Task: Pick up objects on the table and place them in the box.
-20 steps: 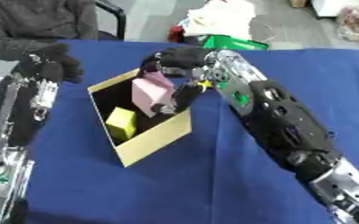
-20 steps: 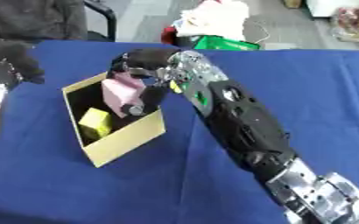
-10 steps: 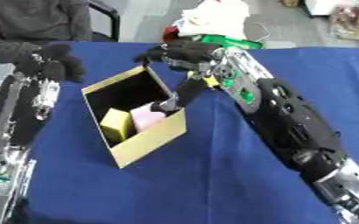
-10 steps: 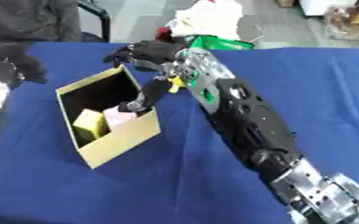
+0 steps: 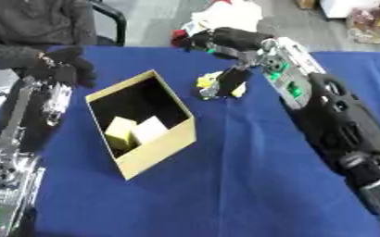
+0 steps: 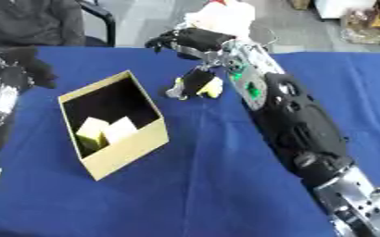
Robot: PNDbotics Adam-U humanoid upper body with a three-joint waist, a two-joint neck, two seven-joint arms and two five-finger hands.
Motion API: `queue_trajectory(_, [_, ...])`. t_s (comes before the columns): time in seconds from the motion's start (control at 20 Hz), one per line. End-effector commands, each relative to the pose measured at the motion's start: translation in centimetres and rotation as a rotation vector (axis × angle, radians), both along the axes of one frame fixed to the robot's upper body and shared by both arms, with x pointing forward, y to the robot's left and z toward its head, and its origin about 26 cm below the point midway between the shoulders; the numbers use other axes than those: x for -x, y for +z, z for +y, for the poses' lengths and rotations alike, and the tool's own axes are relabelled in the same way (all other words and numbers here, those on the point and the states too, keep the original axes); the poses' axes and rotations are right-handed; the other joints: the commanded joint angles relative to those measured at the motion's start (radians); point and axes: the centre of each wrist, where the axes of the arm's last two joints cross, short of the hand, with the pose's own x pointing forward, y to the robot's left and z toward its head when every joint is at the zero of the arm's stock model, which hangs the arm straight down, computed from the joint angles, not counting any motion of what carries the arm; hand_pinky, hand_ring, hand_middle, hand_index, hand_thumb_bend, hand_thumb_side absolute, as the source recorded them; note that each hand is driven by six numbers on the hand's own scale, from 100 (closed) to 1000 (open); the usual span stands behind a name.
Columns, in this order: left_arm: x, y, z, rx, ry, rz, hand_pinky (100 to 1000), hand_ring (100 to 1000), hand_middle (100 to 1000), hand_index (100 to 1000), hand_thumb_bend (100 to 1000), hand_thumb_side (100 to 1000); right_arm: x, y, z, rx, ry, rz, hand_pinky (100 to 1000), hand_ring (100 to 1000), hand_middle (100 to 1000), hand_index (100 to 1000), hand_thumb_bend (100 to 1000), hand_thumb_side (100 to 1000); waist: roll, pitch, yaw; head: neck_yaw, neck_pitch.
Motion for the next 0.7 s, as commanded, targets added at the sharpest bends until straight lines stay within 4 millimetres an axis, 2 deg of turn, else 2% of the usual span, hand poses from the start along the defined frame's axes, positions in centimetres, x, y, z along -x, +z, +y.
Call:
queue_trajectory(0.05, [0.0, 0.7, 0.6, -0.013, 0.019, -0.025, 630, 647, 619, 823, 119, 668, -0.6, 0.7, -2.0, -0.004, -0.077, -0.004, 852, 926, 859, 983, 294, 263, 0.004, -0.011, 0.005, 0.003, -0.012])
queue_trajectory(0.1, [0.0, 0.7, 0.6, -0.012, 0.019, -0.025, 630, 647, 619, 823, 120, 675, -0.8, 0.5, -2.4, -0.009, -0.098, 0.002, 851, 927, 861, 982, 380, 424, 0.005, -0.010, 0.008, 0.003, -0.013])
queue_trajectory(0.4, [0.0, 0.7, 0.4, -0.008, 0.011, -0.026, 629, 646, 619, 823, 118, 678, -1.5, -0.7, -4.2, -0.051, -0.189, 0.007, 850, 934, 879, 983, 374, 424, 0.014, 0.003, 0.027, -0.003, -0.021])
queue_trajectory(0.7, [0.0, 0.7, 0.4, -0.002, 0.006, -0.024, 629, 647, 619, 823, 116, 681, -1.9, -1.8, -4.7, -0.070, -0.224, 0.002, 847, 937, 876, 981, 373, 430, 0.025, 0.014, 0.042, -0.012, -0.024])
